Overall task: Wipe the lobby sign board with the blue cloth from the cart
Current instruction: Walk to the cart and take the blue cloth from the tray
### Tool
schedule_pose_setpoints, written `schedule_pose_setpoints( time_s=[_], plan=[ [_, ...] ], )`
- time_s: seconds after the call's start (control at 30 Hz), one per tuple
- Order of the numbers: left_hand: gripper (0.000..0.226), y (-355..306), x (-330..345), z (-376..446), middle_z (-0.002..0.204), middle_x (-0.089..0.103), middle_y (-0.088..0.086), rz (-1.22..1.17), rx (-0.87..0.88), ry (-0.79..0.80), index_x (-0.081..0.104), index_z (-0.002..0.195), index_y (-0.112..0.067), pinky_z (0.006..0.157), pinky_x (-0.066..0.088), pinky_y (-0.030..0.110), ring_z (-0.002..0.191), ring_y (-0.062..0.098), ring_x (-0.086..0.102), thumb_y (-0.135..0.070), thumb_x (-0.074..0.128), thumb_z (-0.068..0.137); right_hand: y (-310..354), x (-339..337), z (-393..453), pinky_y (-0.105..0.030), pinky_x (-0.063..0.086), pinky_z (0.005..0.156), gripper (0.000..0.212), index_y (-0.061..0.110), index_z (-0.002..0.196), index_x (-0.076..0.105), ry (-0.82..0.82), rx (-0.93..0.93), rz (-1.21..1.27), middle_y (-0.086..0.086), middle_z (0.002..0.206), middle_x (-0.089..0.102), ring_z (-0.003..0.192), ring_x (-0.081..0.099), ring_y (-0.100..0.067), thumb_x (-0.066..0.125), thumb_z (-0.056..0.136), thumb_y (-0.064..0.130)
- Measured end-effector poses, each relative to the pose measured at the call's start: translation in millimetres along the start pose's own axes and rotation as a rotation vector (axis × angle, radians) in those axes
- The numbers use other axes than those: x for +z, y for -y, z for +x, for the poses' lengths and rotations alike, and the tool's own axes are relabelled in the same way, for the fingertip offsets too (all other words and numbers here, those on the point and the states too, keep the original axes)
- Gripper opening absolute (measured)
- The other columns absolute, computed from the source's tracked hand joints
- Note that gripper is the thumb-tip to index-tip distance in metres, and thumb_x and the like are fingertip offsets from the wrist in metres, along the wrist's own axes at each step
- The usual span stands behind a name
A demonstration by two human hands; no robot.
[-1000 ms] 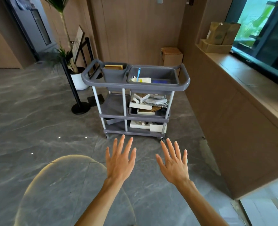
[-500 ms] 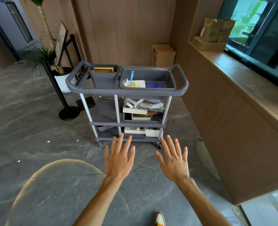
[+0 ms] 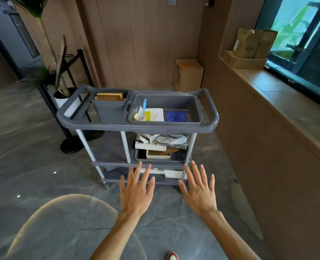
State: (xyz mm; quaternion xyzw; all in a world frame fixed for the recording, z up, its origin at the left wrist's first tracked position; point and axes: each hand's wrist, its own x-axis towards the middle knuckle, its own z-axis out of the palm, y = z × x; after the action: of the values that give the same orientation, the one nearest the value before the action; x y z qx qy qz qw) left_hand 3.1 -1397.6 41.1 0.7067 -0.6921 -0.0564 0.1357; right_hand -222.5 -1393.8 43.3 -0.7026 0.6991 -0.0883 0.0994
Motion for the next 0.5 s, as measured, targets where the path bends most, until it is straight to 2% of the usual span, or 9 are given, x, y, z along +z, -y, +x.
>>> schedule_pose_setpoints(
  time_s=[0.07, 0.17, 0.27, 0.37, 0.5],
  plan=[
    [0.061, -14, 3, 24, 0.167, 0.010, -0.010, 0.006, -0.004, -0.001, 0.012, 0.154, -0.048, 0.121, 0.012, 0.055, 0.154, 0.018, 0.010, -0.065, 0.001, 0.097, -12, -4, 25, -0.055, -0.010, 0.123, 0.073, 0.045, 0.155, -0.016, -0.006, -0.009, -0.004, 0.015, 0.164, -0.022, 0.152, -0.023, -0.017, -0.008, 0.089, 0.074],
    [0.063, -34, 10, 59, 0.167, 0.002, -0.012, 0.003, -0.006, 0.005, 0.007, 0.154, -0.049, 0.122, 0.010, 0.053, 0.155, 0.016, 0.001, -0.065, -0.003, 0.094, -29, -9, 62, -0.056, -0.007, 0.123, 0.074, 0.044, 0.156, -0.011, -0.004, -0.013, -0.012, 0.015, 0.165, -0.019, 0.153, -0.020, -0.017, -0.009, 0.089, 0.073],
    [0.058, -48, 15, 90, 0.167, 0.001, -0.013, -0.004, -0.017, 0.010, 0.006, 0.154, -0.049, 0.122, 0.012, 0.053, 0.155, 0.016, 0.000, -0.063, 0.006, 0.098, -42, -15, 94, -0.056, -0.005, 0.123, 0.071, 0.042, 0.158, -0.007, -0.011, -0.021, -0.007, 0.014, 0.167, -0.016, 0.154, -0.016, -0.019, -0.002, 0.092, 0.070],
    [0.056, -57, 21, 118, 0.167, 0.002, -0.014, -0.011, -0.020, 0.006, 0.008, 0.154, -0.049, 0.122, 0.014, 0.055, 0.155, 0.017, 0.001, -0.061, 0.013, 0.100, -53, -16, 125, -0.056, -0.006, 0.123, 0.068, 0.042, 0.157, -0.010, 0.001, -0.021, -0.007, 0.013, 0.166, -0.018, 0.154, -0.018, -0.018, 0.003, 0.096, 0.068],
    [0.064, -64, 25, 155, 0.167, 0.000, -0.013, 0.020, -0.004, 0.010, 0.006, 0.155, -0.048, 0.122, 0.014, 0.054, 0.155, 0.018, 0.001, -0.063, -0.002, 0.093, -63, -16, 163, -0.055, -0.007, 0.123, 0.068, 0.042, 0.157, -0.010, 0.004, -0.021, -0.007, 0.013, 0.167, -0.015, 0.154, -0.018, -0.018, 0.005, 0.096, 0.068]
  ],
)
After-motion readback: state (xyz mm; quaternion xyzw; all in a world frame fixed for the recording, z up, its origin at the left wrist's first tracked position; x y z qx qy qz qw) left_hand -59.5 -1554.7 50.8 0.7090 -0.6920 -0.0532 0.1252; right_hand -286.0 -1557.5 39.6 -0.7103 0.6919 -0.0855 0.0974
